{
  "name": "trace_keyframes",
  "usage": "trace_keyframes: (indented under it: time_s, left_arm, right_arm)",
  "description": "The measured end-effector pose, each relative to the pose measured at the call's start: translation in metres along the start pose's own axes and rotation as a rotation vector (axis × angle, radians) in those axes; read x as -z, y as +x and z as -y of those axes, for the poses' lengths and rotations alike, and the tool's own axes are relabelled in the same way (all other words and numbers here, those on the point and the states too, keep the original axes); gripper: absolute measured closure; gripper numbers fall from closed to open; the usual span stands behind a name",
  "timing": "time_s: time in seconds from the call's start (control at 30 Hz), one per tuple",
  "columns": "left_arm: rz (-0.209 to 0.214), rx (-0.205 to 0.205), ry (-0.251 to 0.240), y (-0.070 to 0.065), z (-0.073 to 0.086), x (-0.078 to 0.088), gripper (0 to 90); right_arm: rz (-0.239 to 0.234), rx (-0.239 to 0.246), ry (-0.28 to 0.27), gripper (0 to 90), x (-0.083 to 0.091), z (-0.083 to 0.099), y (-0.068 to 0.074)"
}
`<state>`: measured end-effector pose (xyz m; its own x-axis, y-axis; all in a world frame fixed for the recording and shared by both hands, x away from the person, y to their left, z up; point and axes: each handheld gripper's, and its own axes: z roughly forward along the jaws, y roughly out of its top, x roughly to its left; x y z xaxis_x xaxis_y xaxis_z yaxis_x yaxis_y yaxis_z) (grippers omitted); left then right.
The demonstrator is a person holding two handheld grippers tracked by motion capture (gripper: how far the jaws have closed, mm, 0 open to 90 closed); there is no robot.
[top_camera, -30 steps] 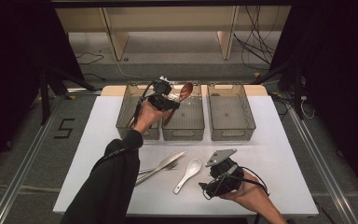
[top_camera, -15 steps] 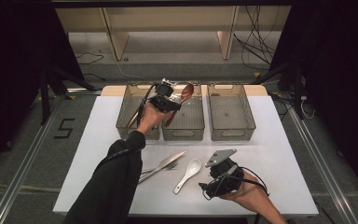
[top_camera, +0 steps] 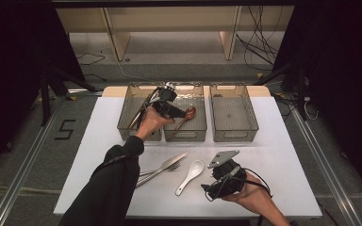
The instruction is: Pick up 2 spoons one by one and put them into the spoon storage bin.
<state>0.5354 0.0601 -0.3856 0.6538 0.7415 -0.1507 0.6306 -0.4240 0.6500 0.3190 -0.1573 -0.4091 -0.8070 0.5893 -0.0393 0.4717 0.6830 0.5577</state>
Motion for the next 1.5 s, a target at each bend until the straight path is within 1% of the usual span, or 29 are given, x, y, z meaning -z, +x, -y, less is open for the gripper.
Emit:
trace_keyframes:
  time_s: [0.03,0.1,0.17,0.23,0.33,0.4,0.67,0.77,0.87,0.9,0.93,0.97,1.0,1.07,1.17,1.27,1.4,1.5]
  left_arm:
    - [0.004,0.000,-0.002,-0.002,0.001,0.003,44.7]
    - [0.016,-0.014,0.002,-0.004,0.003,0.009,41.5]
    - [0.026,-0.013,-0.003,-0.006,0.005,0.015,39.2]
    - [0.030,-0.015,-0.016,-0.008,0.007,0.022,37.3]
    - [0.035,-0.015,-0.022,-0.009,0.012,0.030,35.0]
    - [0.039,-0.024,-0.024,-0.011,0.016,0.035,33.8]
    - [0.055,-0.033,-0.034,-0.021,0.040,0.047,29.7]
    - [0.069,-0.025,-0.050,-0.025,0.048,0.053,29.3]
    - [0.072,-0.034,-0.050,-0.031,0.055,0.056,28.9]
    - [0.066,-0.040,-0.055,-0.033,0.058,0.057,28.3]
    - [0.060,-0.035,-0.077,-0.035,0.060,0.060,27.8]
    - [0.066,-0.035,-0.083,-0.036,0.063,0.062,27.9]
    - [0.073,-0.037,-0.079,-0.038,0.066,0.062,27.9]
    - [0.076,-0.051,-0.057,-0.042,0.071,0.063,26.4]
    - [0.088,-0.054,-0.039,-0.048,0.077,0.061,25.6]
    - [0.095,-0.075,-0.020,-0.056,0.082,0.058,24.8]
    - [0.080,-0.117,0.022,-0.066,0.089,0.053,24.0]
    - [0.083,-0.122,0.033,-0.071,0.094,0.051,24.0]
  right_arm:
    - [0.002,-0.005,-0.001,26.6,0.000,0.000,0.000]
    - [0.000,0.003,-0.001,26.6,0.000,0.000,0.000]
    - [0.005,-0.008,-0.005,26.6,0.001,0.000,0.000]
    - [0.007,-0.006,-0.003,26.6,0.002,0.000,-0.002]
    - [0.010,-0.013,-0.004,26.6,0.002,0.001,-0.003]
    - [0.014,-0.018,-0.006,26.6,0.003,0.001,-0.004]
    - [0.025,-0.029,-0.013,26.6,0.006,0.001,-0.008]
    - [0.030,-0.035,-0.013,26.6,0.007,0.002,-0.009]
    - [0.035,-0.043,-0.013,26.6,0.007,0.002,-0.011]
    - [0.037,-0.044,-0.014,26.6,0.007,0.002,-0.012]
    - [0.044,-0.050,-0.018,26.6,0.008,0.003,-0.012]
    - [0.043,-0.047,-0.015,26.6,0.008,0.003,-0.013]
    - [0.046,-0.047,-0.016,26.6,0.009,0.004,-0.014]
    - [0.048,-0.053,-0.015,26.6,0.009,0.004,-0.014]
    - [0.049,-0.052,-0.015,26.6,0.009,0.004,-0.014]
    - [0.052,-0.052,-0.013,26.6,0.009,0.005,-0.014]
    - [0.058,-0.052,-0.014,26.6,0.010,0.005,-0.015]
    - [0.059,-0.054,-0.015,26.6,0.010,0.006,-0.015]
